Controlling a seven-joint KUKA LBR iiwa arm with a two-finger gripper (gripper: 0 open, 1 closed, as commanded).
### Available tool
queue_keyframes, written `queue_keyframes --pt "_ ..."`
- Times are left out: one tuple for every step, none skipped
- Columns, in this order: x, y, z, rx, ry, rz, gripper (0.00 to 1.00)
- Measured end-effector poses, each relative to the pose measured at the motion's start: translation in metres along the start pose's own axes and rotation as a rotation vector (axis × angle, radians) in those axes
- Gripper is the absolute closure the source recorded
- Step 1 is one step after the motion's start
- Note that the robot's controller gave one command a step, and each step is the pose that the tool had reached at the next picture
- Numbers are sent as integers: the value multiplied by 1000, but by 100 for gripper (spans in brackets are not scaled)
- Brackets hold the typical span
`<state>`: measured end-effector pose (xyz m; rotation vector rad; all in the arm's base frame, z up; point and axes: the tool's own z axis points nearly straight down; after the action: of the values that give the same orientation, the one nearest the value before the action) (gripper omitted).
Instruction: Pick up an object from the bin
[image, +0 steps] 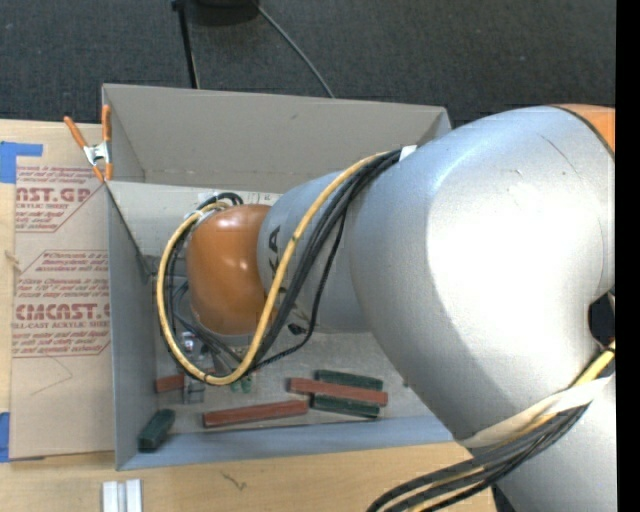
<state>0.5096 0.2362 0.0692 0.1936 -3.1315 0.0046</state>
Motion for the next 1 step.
queue_keyframes --pt "-10 -3 -1 -2 -5 -3 100"
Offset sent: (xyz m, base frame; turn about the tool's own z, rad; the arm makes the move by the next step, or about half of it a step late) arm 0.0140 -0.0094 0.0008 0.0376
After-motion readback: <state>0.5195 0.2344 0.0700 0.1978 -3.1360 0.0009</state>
